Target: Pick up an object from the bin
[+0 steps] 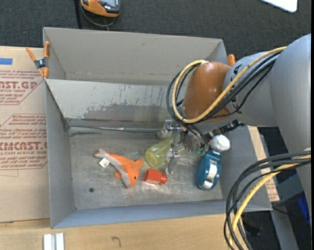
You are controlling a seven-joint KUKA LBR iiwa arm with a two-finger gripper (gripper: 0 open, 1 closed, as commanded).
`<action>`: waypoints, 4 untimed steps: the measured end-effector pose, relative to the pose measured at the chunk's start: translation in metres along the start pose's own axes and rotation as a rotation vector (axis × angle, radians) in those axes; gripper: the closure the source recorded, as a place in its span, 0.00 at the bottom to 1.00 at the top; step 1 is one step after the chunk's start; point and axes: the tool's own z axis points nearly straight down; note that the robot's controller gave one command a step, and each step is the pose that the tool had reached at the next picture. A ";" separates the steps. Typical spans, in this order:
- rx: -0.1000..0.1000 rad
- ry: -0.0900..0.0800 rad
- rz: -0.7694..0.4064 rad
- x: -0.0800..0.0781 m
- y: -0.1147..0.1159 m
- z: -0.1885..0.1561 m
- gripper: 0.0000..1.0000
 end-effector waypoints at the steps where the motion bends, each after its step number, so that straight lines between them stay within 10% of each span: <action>1: 0.000 -0.001 0.000 0.000 0.000 0.000 1.00; 3: 0.000 0.007 0.154 0.016 -0.028 -0.087 1.00; 4: 0.001 0.006 0.102 0.014 -0.015 -0.185 1.00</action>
Offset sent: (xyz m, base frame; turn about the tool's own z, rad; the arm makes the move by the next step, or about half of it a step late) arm -0.0187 -0.0306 0.1636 0.1888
